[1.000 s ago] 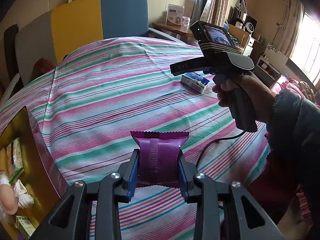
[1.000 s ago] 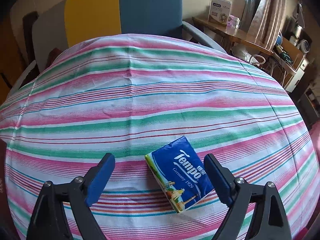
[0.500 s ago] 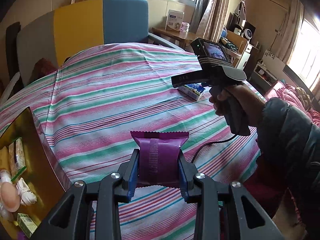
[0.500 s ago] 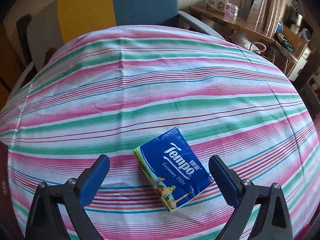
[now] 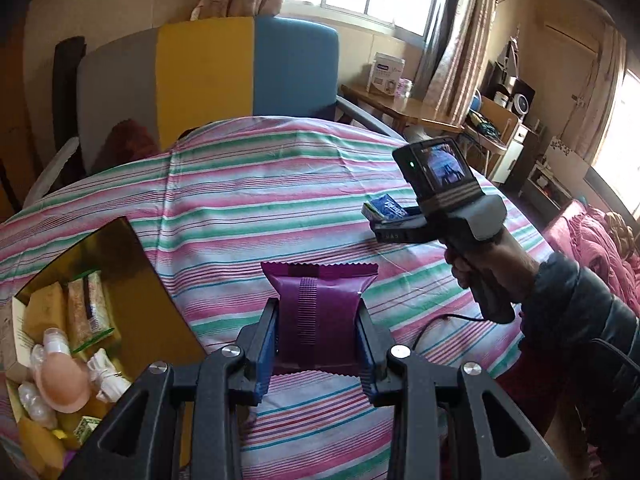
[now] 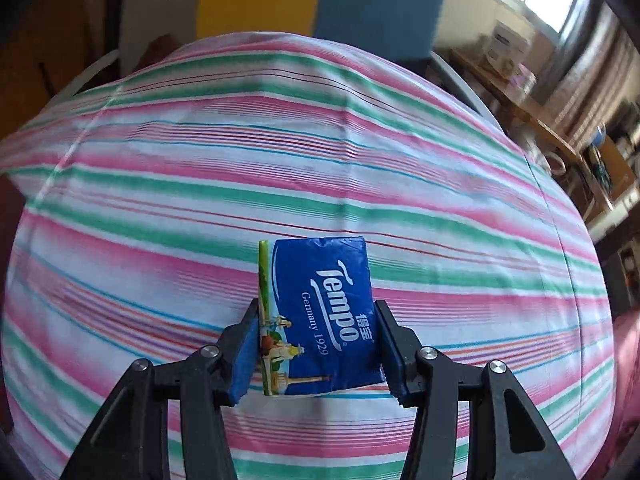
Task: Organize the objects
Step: 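Lower the purple packet into the tray and open the left tool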
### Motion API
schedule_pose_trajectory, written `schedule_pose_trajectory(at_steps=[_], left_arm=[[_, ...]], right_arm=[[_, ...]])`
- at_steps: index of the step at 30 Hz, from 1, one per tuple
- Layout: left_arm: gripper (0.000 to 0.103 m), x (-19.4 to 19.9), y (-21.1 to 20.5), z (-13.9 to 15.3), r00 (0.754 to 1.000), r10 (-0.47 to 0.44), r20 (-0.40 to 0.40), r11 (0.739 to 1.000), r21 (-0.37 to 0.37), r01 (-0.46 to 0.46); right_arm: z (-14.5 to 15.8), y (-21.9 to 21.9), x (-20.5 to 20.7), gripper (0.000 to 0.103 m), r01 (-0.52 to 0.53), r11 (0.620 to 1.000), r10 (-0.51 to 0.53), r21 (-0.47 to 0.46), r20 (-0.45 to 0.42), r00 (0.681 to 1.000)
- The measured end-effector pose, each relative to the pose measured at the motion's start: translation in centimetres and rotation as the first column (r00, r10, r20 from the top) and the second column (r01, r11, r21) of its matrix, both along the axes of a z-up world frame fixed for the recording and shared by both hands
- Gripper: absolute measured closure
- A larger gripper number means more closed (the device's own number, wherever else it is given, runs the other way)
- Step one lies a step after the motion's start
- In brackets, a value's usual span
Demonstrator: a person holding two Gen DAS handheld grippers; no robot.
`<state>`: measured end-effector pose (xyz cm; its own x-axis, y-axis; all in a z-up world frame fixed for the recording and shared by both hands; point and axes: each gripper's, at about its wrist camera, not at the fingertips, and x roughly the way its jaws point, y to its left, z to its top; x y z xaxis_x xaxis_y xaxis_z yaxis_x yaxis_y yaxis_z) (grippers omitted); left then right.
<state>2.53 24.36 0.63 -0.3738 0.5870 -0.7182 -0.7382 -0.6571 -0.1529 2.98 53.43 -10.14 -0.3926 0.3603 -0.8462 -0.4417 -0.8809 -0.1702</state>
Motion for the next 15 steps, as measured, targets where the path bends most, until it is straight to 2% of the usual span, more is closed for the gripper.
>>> schedule_pose_trajectory(at_steps=[5,8,11,13,15], left_arm=[[0.069,-2.4,-4.7,1.3,0.988,0.15,-0.02,0.989,0.012,-0.15],[0.069,-3.8,-7.4,1.4,0.973,0.231,-0.029,0.973,0.004,-0.231],[0.069,-4.9,-9.8,1.1,0.952,0.305,-0.025,0.952,-0.001,-0.305],[0.069,-5.5,-11.1,0.8,0.939,0.345,-0.021,0.939,-0.004,-0.345],[0.069,-6.0,-12.0,0.4,0.928,0.372,-0.01,0.928,-0.003,-0.372]], right_arm=[[0.9,-7.3,-1.2,0.05,-0.196,0.977,0.199,0.078,-0.022,0.98],[0.1,-11.1,-1.7,0.05,-0.297,0.948,0.297,0.113,0.011,0.955],[-1.7,-13.6,-2.0,0.05,-0.365,0.92,0.357,0.145,0.08,0.931],[-2.2,-15.1,-1.9,0.05,-0.395,0.892,0.382,0.219,0.101,0.919],[-2.3,-15.3,-2.0,0.05,-0.396,0.896,0.386,0.201,0.092,0.918]])
